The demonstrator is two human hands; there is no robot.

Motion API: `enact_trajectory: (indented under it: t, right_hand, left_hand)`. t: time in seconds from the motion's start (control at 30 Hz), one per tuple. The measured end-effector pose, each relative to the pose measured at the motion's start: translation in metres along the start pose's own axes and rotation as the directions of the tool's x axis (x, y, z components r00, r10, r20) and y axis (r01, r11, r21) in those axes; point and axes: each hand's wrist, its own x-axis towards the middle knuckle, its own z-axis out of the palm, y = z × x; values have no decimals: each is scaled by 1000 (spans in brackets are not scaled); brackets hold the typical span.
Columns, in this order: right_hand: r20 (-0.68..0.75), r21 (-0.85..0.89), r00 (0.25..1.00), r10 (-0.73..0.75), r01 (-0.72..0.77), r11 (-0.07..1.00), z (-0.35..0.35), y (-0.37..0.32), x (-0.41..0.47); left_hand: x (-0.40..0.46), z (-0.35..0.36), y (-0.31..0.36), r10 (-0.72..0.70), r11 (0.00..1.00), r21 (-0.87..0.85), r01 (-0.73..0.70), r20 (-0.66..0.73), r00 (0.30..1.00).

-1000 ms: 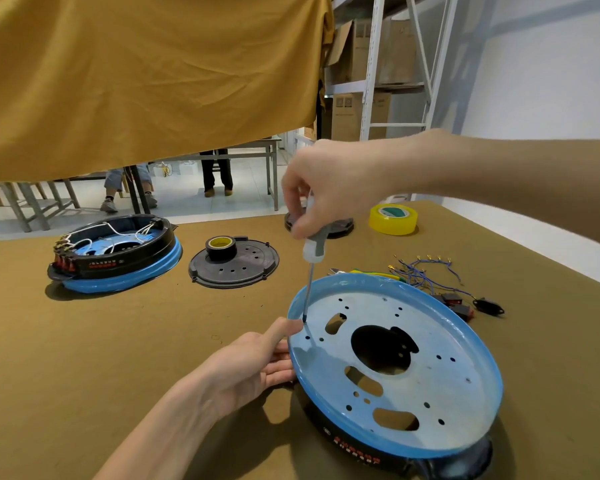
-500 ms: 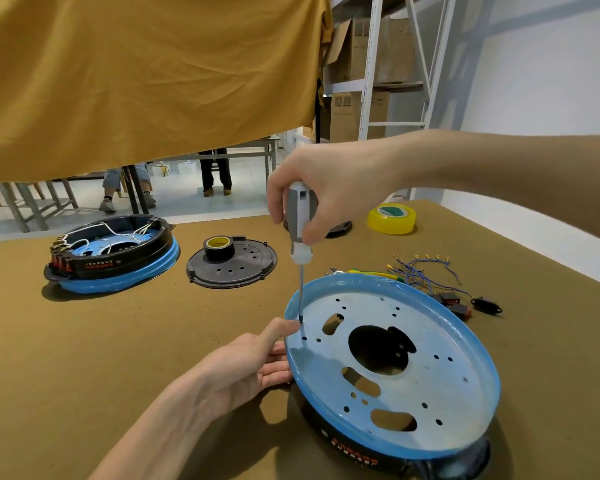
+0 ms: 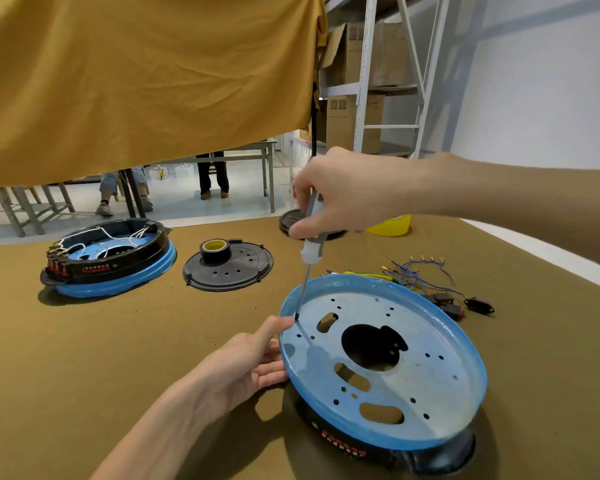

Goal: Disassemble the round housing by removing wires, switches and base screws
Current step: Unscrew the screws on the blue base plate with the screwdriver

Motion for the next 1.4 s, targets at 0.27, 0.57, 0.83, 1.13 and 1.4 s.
enact_trajectory:
  t: [0.27,0.57,0.83,1.13,1.4]
  right_hand:
    - [-137,624,944,302,-154,766,31,56,-53]
    - [442,885,823,356,-337,-322,112,107,-136]
    - [-12,695,704,710,-505,512,181,110,-141]
    - [-13,341,779,627,-586,735,206,93,-132]
    - [-292,415,733,615,-482,772,185,83,-119]
  left_hand:
    - [2,2,-2,21,999,-42,-21,-19,1000]
    - [-2,9,-3,35,991,-130,-39,-34,999]
    - [-6,-1,2,94,982,-165,-95,-14,995]
    - [-6,-7,6,58,989,-138,-62,-33,998]
    - [-7,-22,11,20,993,-116,-20,2,1000]
